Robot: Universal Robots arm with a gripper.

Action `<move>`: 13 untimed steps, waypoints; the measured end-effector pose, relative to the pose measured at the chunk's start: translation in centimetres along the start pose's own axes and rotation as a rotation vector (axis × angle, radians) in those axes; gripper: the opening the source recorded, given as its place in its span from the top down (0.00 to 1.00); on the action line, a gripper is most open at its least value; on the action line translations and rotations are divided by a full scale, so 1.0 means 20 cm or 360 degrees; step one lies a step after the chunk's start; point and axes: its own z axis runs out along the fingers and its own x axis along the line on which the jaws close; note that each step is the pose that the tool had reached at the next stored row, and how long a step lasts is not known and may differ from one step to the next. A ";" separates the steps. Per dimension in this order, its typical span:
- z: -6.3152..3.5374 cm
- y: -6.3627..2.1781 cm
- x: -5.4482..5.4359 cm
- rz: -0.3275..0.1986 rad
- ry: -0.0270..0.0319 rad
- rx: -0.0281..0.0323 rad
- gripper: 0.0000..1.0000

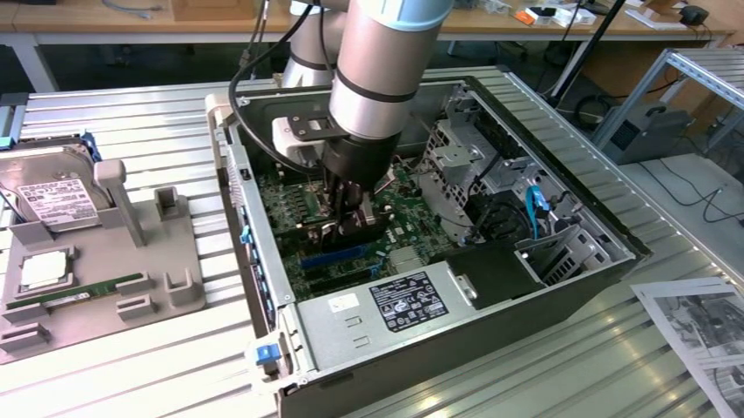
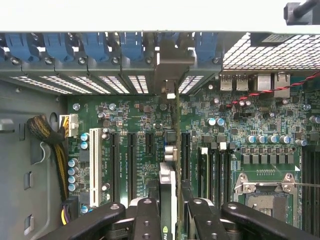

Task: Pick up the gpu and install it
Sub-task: 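Insert the gpu into the slot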

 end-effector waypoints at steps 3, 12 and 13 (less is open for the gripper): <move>0.001 0.005 0.00 0.0000 -0.00009 0.00000 0.73; 0.002 0.005 0.00 0.0000 -0.00029 -0.00001 0.73; 0.002 0.005 0.00 0.0000 -0.00048 -0.00002 0.73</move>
